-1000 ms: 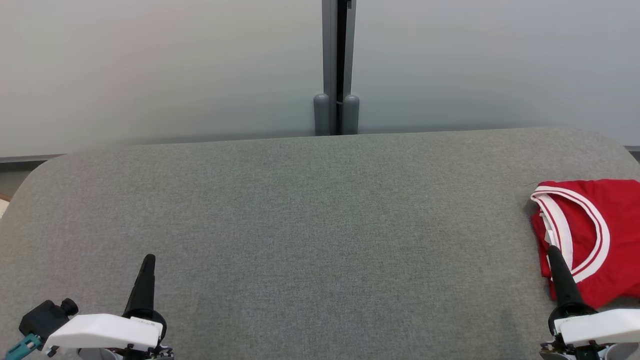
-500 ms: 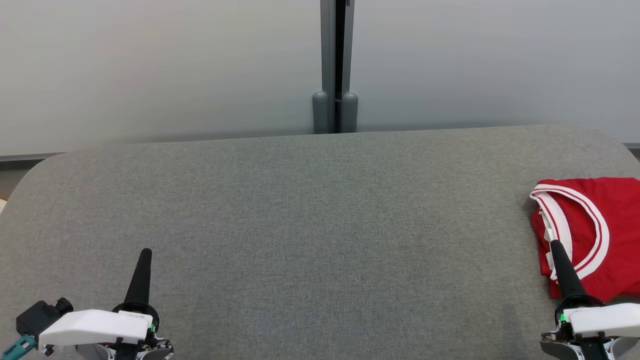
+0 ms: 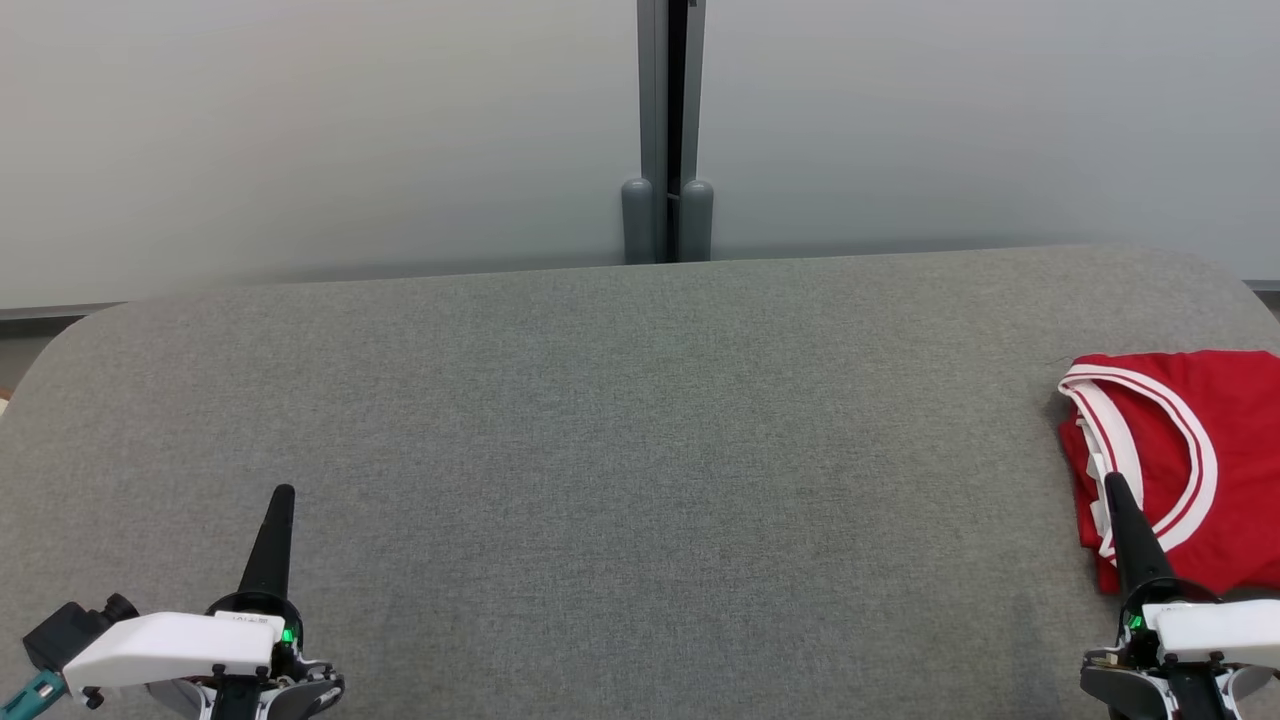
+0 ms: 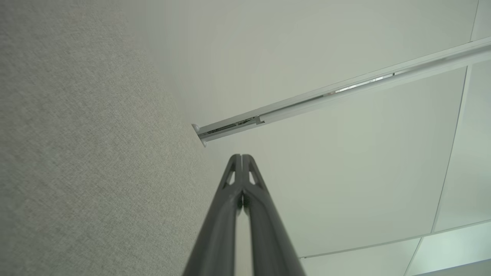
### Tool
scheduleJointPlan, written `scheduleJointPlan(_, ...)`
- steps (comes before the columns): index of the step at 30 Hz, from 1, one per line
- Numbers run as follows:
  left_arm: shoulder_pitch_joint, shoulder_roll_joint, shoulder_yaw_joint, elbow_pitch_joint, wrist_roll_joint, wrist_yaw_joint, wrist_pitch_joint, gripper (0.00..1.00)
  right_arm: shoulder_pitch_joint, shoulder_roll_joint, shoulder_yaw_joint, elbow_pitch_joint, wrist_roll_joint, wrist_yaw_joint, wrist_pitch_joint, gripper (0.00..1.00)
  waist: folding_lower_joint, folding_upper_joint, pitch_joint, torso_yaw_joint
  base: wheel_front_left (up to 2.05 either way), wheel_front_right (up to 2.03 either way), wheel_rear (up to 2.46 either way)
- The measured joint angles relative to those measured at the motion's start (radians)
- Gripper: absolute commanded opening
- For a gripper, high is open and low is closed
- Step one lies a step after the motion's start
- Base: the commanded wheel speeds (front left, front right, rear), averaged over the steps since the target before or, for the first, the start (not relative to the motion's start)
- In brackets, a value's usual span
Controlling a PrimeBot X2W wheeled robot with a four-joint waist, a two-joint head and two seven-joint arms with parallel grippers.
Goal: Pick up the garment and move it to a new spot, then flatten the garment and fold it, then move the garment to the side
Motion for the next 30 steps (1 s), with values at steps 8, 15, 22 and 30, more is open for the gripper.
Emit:
scheduleJointPlan(8,-0.016,-0.014,0.02,0.008,-0.048,-0.012,0.014,0.0,-0.016,0.003,-0.005,0.014,0.065,0.0,0.001,0.0,0.0,0.0,0.003,-0.002,0.0,0.0,0.0)
scheduleJointPlan(15,-0.022,-0.022,0.035,0.015,-0.09,-0.021,0.026,0.0,-0.025,0.006,-0.008,0.028,0.118,0.0,0.003,0.0,0.0,0.0,0.006,-0.004,0.0,0.0,0.0)
scheduleJointPlan(22,-0.036,-0.031,0.053,0.022,-0.135,-0.03,0.04,0.0,-0.041,0.008,-0.013,0.039,0.175,0.0,0.005,0.0,0.0,0.0,0.01,-0.006,0.0,0.0,0.0)
scheduleJointPlan(30,-0.041,-0.041,0.066,0.026,-0.169,-0.04,0.051,0.0,-0.049,0.01,-0.018,0.051,0.223,0.0,0.007,0.0,0.0,0.0,0.013,-0.008,0.0,0.0,0.0)
